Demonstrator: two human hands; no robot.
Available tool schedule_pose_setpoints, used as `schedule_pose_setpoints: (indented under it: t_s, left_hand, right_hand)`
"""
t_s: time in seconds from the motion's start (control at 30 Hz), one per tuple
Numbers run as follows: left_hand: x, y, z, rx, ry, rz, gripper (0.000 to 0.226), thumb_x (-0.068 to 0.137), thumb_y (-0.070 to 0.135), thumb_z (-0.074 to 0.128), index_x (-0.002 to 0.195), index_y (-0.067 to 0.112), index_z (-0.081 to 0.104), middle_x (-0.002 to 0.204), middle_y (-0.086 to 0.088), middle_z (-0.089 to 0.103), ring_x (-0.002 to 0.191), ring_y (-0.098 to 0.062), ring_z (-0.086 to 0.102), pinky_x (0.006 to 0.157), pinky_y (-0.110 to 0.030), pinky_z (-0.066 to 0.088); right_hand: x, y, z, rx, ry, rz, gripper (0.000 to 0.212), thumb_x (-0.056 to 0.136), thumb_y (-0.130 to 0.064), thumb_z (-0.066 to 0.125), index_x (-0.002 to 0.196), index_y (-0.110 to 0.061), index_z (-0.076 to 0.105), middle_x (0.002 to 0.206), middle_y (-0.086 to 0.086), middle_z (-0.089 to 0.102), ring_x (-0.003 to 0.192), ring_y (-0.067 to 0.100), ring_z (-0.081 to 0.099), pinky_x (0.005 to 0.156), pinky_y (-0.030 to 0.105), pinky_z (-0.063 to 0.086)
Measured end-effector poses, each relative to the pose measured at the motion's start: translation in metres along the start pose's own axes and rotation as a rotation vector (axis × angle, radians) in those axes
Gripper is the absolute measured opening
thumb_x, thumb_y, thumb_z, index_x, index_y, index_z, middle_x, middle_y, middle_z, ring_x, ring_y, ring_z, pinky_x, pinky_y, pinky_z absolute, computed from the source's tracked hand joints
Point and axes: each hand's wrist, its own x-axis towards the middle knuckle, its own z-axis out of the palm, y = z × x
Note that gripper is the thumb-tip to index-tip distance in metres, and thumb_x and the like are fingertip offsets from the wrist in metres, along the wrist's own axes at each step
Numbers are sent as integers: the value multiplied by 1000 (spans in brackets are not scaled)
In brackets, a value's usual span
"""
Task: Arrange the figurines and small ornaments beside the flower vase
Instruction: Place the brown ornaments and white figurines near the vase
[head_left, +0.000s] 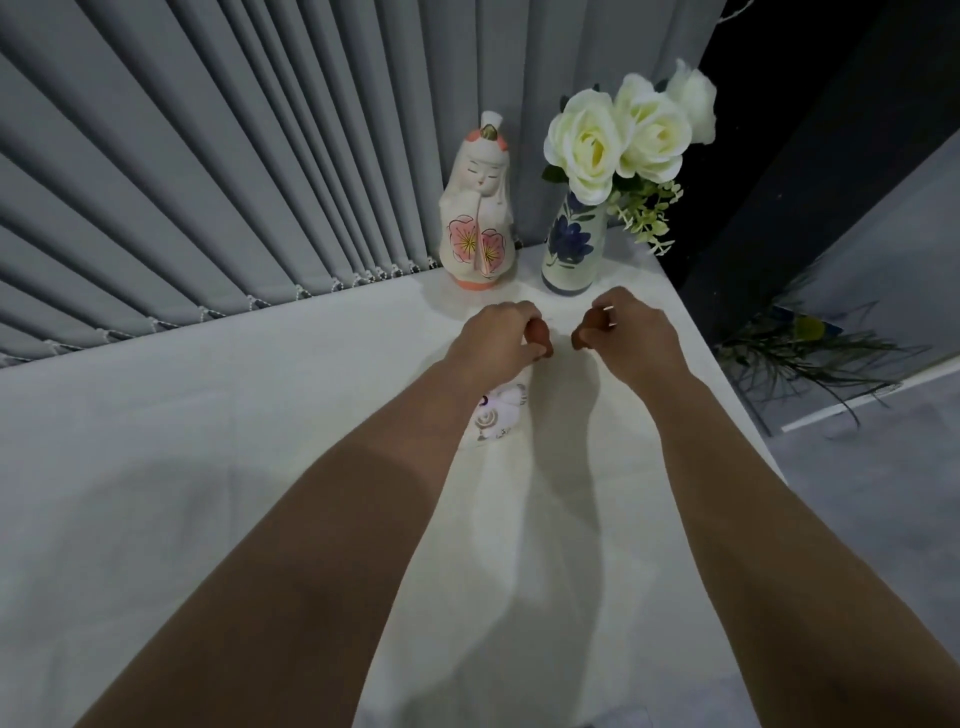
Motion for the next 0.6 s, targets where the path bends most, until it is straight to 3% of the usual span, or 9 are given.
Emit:
schedule_pose_setpoints:
  t_s: [0.17,0.33,0.6]
  left_hand:
    - [26,-2,-5,7,12,-52,31,85,22,69,113,11,63,111,-10,67,102,-29,61,83,-38,50]
    - [41,1,0,16,-14,-63,41,86,21,68,125,12,60,120,-12,65,109,-30,59,89,-37,49]
    - [42,-2,6,-7,-46,-91,46,87,23,67,129,13,55,121,-11,65,111,-30,59,86,-36,46]
  right_hand:
    - [29,-4,5,-25,-31,-8,24,84,-18,64,107,-18,56,99,2,70,92,29,62,81,38,51]
    - [40,0,9,-101,-51,-24,27,86,-21,63,112,-15,56,100,9,69,95,32,62,75,35,46]
    - [38,7,16,-131,-58,-35,36,87,-23,62,122,-17,54,105,11,69,101,31,62,84,38,50]
